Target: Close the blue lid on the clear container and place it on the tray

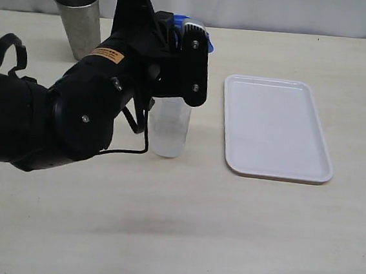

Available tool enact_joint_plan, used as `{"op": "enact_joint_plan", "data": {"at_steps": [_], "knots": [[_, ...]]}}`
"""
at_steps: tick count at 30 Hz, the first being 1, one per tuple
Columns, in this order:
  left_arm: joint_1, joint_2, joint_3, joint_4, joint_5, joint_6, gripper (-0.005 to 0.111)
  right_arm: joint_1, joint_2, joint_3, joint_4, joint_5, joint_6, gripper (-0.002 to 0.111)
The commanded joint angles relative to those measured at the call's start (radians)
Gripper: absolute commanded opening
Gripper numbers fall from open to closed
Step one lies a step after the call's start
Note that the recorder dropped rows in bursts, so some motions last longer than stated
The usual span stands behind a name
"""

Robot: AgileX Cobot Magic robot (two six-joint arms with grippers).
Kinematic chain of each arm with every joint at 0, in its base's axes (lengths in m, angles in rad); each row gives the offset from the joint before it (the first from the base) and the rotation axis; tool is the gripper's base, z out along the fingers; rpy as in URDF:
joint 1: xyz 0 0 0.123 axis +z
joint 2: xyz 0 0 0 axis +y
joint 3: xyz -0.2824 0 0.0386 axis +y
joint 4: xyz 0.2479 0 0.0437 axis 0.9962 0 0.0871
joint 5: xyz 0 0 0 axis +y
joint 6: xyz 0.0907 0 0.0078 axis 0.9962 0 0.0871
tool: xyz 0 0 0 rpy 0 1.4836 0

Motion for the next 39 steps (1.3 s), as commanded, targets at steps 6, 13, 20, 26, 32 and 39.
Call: {"op": "enact_joint_plan", "data": {"at_steps": [6, 13, 20, 26, 32, 39], "knots": [[-0.022, -0.010, 0.003, -0.029, -0.031, 0.031, 0.000, -0.002, -0.004, 0.002, 0.006, -0.003, 0.004, 0.004], [-0.045, -0.010, 0.003, -0.032, -0.031, 0.031, 0.000, -0.002, -0.004, 0.002, 0.006, -0.003, 0.004, 0.004], [-0.045, -0.010, 0.003, -0.050, -0.031, 0.031, 0.000, -0.002, -0.004, 0.002, 0.006, -0.003, 0.004, 0.004], [-0.045, -0.010, 0.003, -0.065, -0.031, 0.031, 0.000, -0.002, -0.004, 0.002, 0.006, -0.003, 0.004, 0.004], [-0.045, -0.010, 0.003, -0.067, -0.077, 0.031, 0.000, -0.002, -0.004, 0.002, 0.006, -0.003, 0.004, 0.004], [-0.045, -0.010, 0.003, -0.099, -0.065, 0.031, 0.000, -0.002, -0.004, 0.002, 0.006, -0.003, 0.004, 0.004]]}}
